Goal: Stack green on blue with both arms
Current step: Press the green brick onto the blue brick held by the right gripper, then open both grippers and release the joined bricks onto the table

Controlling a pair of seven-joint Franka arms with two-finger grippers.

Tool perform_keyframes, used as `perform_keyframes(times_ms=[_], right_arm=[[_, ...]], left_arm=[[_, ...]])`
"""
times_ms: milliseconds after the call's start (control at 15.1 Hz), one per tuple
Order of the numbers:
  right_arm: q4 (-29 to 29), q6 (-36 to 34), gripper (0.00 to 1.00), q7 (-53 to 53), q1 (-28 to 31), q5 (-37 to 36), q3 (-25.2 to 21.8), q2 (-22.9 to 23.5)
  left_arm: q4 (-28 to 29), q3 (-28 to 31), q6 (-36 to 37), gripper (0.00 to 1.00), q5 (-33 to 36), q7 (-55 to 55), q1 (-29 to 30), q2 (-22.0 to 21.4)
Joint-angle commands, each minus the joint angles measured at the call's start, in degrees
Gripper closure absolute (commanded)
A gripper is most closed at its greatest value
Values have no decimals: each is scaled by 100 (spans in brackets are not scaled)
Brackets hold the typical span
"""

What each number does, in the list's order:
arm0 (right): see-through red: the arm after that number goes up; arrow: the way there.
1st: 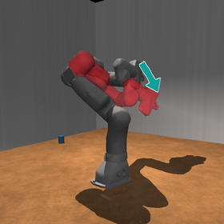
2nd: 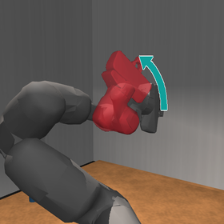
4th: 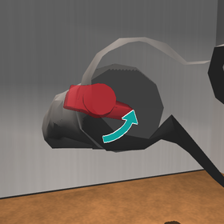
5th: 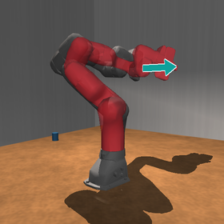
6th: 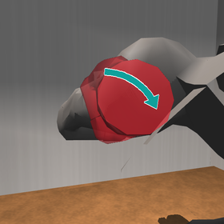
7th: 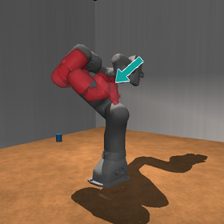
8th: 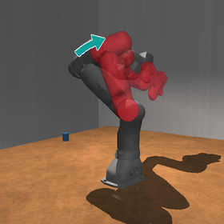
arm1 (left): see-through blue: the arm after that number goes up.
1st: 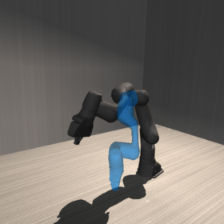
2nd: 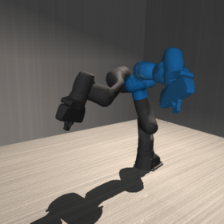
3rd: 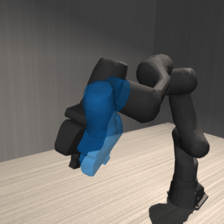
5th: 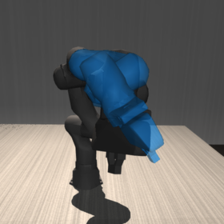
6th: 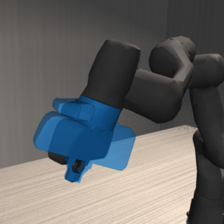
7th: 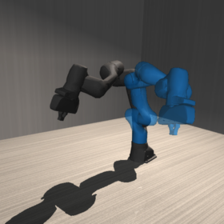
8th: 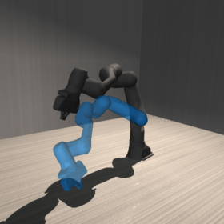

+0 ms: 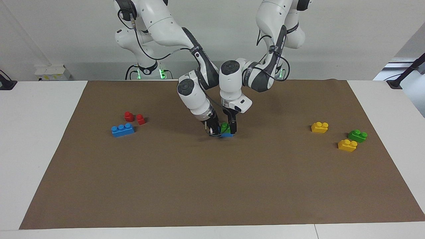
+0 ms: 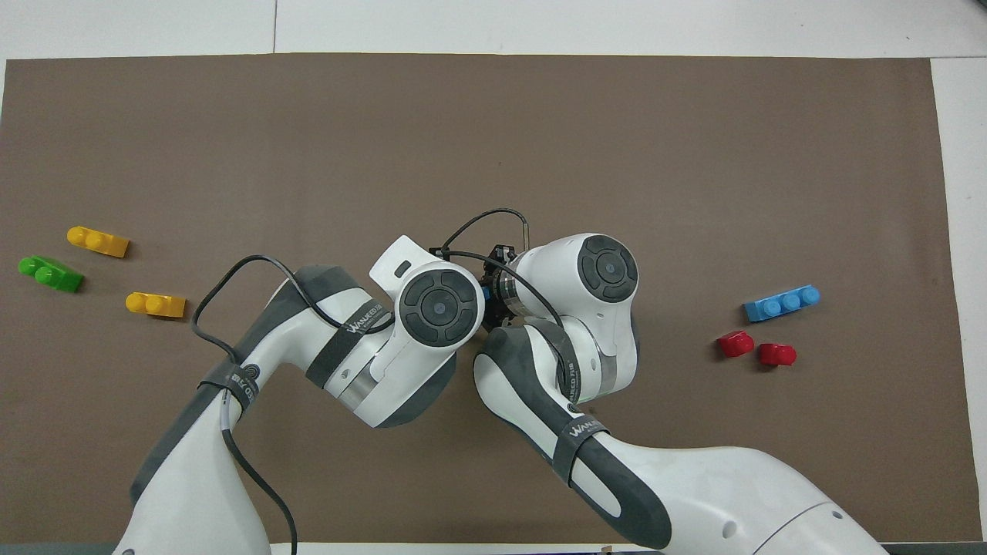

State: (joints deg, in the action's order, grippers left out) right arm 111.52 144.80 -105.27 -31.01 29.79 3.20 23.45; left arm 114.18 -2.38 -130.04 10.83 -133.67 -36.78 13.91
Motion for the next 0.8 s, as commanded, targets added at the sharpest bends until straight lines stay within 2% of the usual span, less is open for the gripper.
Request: perform_keyframes(times_ms=[0, 332, 730], right_arm=[[116, 13, 31, -117, 95, -132, 14, -25], [-165, -504, 26, -30, 410, -149, 5, -34], [-350, -1593, 23, 1110, 1490, -193, 5, -376]], left_arm=[[16, 54, 312, 0, 86, 498, 222, -291], [-1, 54, 497, 0, 86, 2176, 960, -424], [-106, 62, 506, 0, 86, 4128, 1918, -433]])
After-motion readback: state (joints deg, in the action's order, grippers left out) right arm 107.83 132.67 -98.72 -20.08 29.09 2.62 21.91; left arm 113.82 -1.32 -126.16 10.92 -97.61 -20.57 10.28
